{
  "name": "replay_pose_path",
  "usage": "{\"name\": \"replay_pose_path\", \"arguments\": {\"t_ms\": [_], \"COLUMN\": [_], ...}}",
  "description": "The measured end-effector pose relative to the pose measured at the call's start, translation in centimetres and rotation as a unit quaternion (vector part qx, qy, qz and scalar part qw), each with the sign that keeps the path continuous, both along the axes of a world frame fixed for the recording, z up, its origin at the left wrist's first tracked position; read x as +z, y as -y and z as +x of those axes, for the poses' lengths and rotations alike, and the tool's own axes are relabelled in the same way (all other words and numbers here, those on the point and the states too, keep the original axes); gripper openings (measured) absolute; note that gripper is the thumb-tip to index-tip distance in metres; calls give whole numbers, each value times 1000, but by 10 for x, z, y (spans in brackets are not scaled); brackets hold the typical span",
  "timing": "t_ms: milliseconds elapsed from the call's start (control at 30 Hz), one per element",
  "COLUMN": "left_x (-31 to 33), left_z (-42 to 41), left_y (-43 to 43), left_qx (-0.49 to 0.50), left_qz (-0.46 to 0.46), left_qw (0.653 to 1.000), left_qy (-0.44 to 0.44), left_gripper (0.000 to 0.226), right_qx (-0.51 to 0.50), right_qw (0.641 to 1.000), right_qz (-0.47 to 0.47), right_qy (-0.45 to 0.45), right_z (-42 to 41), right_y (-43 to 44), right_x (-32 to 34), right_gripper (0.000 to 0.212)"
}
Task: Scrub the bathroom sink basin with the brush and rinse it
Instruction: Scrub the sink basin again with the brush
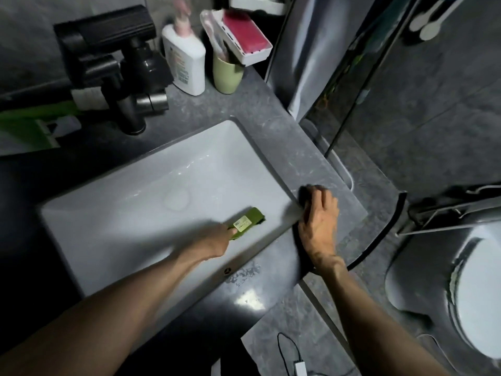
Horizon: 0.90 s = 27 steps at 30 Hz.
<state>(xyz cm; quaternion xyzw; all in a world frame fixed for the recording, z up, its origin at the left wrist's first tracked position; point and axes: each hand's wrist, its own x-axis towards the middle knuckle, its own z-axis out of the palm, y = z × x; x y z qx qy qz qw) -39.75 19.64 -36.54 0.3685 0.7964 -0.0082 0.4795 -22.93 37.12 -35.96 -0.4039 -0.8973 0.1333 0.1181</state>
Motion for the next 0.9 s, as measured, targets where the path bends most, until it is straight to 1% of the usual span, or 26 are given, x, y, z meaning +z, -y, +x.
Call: {"name": "replay_pose_path", "arguments": {"t_ms": [100,167,267,367,400,500,600,633,700,800,833,900], "left_x": [-30,-42,-37,-31,-27,-18,-22,-24,-25,-28,-31,-39], "left_z": [-26,-33,-19,3,10,27,31,30,25,29,31,24], "left_y": [28,36,15,-19,-28,-45,-46,-46,-50,-55,-52,-37], "left_qx": [12,46,54,40,30,-1,6,2,-20,-27,-8,72], "left_qz": [-41,-42,-2,63,72,80,78,80,100,153,170,146], "left_qw": [996,995,998,997,997,995,993,993,993,988,984,984], "left_qy": [-76,-77,-30,-5,6,52,83,82,53,-22,-44,-70], "left_gripper": [38,40,43,52,54,51,45,46,48,42,42,42], "right_qx": [19,22,14,12,15,20,5,3,1,6,6,7], "right_qw": [998,998,999,999,999,999,999,999,999,999,999,999], "right_qz": [21,17,-1,-10,-14,-22,-24,-24,-22,-18,-21,-25], "right_qy": [49,57,42,44,44,40,46,45,41,34,28,19], "right_z": [11,10,10,12,12,13,13,13,12,12,13,15], "right_y": [-11,-8,-9,-13,-13,-12,-12,-11,-12,-13,-13,-14], "right_x": [-12,-18,-15,-15,-15,-14,-16,-16,-17,-17,-18,-19], "right_gripper": [52,52,52,56,59,68,69,69,68,69,68,66]}}
